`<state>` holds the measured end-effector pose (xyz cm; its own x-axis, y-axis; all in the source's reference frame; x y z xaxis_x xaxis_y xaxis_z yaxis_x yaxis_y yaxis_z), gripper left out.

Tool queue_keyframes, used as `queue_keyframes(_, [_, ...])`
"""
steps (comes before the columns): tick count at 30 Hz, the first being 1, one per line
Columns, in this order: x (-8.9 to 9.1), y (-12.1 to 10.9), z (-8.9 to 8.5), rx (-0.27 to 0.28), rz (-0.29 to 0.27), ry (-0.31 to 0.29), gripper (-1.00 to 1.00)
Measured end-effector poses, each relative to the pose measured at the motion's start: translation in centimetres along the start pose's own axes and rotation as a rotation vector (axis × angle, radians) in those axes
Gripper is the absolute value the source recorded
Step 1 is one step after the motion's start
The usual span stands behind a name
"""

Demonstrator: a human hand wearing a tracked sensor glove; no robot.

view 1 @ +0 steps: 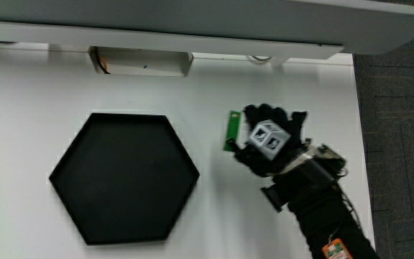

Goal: Place medicine on desk

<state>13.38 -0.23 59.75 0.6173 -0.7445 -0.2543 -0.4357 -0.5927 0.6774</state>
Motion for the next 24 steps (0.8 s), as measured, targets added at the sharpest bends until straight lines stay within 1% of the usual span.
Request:
queue_keyframes(3, [0.1, -0.1, -1.9, -0.052, -0.007, 0.011, 0.00])
queue_keyframes(6, [0.3, -0.3, -3.5, -0.081, -0.021, 0.028, 0.00])
queue_keyframes(8, [0.4, -0.5, -4.8, -0.118, -0.047, 0.019, 0.00])
queue_keyframes(9, [0.5, -0.4, -5.5, -0.162, -0.047, 0.014, 0.00])
queue_keyframes(10, [0.7, -0.7, -5.5, -0.158, -0.052, 0.019, 0.00])
queue_keyframes(11, [0.8, -0.6, -6.1, -0.189, -0.059, 0.005, 0.00])
queue_keyframes(12, [0.9, -0.6, -6.7, -0.206, -0.046, 0.009, 0.00])
queue_keyframes(13, [1.1, -0.9, -6.5, -0.199, -0.037, 0.025, 0.00])
queue_keyframes(14, [1.1, -1.1, -6.5, -0.210, -0.034, 0.024, 0.00])
queue_keyframes(17, [1.2, -1.2, -7.6, -0.258, -0.027, 0.017, 0.00])
queue_keyframes(18, [1.2, -1.3, -7.6, -0.269, -0.017, 0.028, 0.00])
queue_keyframes(19, [1.2, -1.4, -7.6, -0.272, -0.030, 0.026, 0.00])
queue_keyframes(20, [1.2, -1.3, -7.8, -0.281, -0.030, 0.022, 0.00])
queue_keyframes(21, [1.2, -1.0, -8.6, -0.315, -0.035, 0.013, 0.00])
queue_keyframes(23, [1.7, -1.0, -8.5, -0.315, -0.023, 0.053, 0.00])
queue_keyframes(24, [1.8, -1.0, -8.0, -0.280, -0.023, 0.066, 0.00])
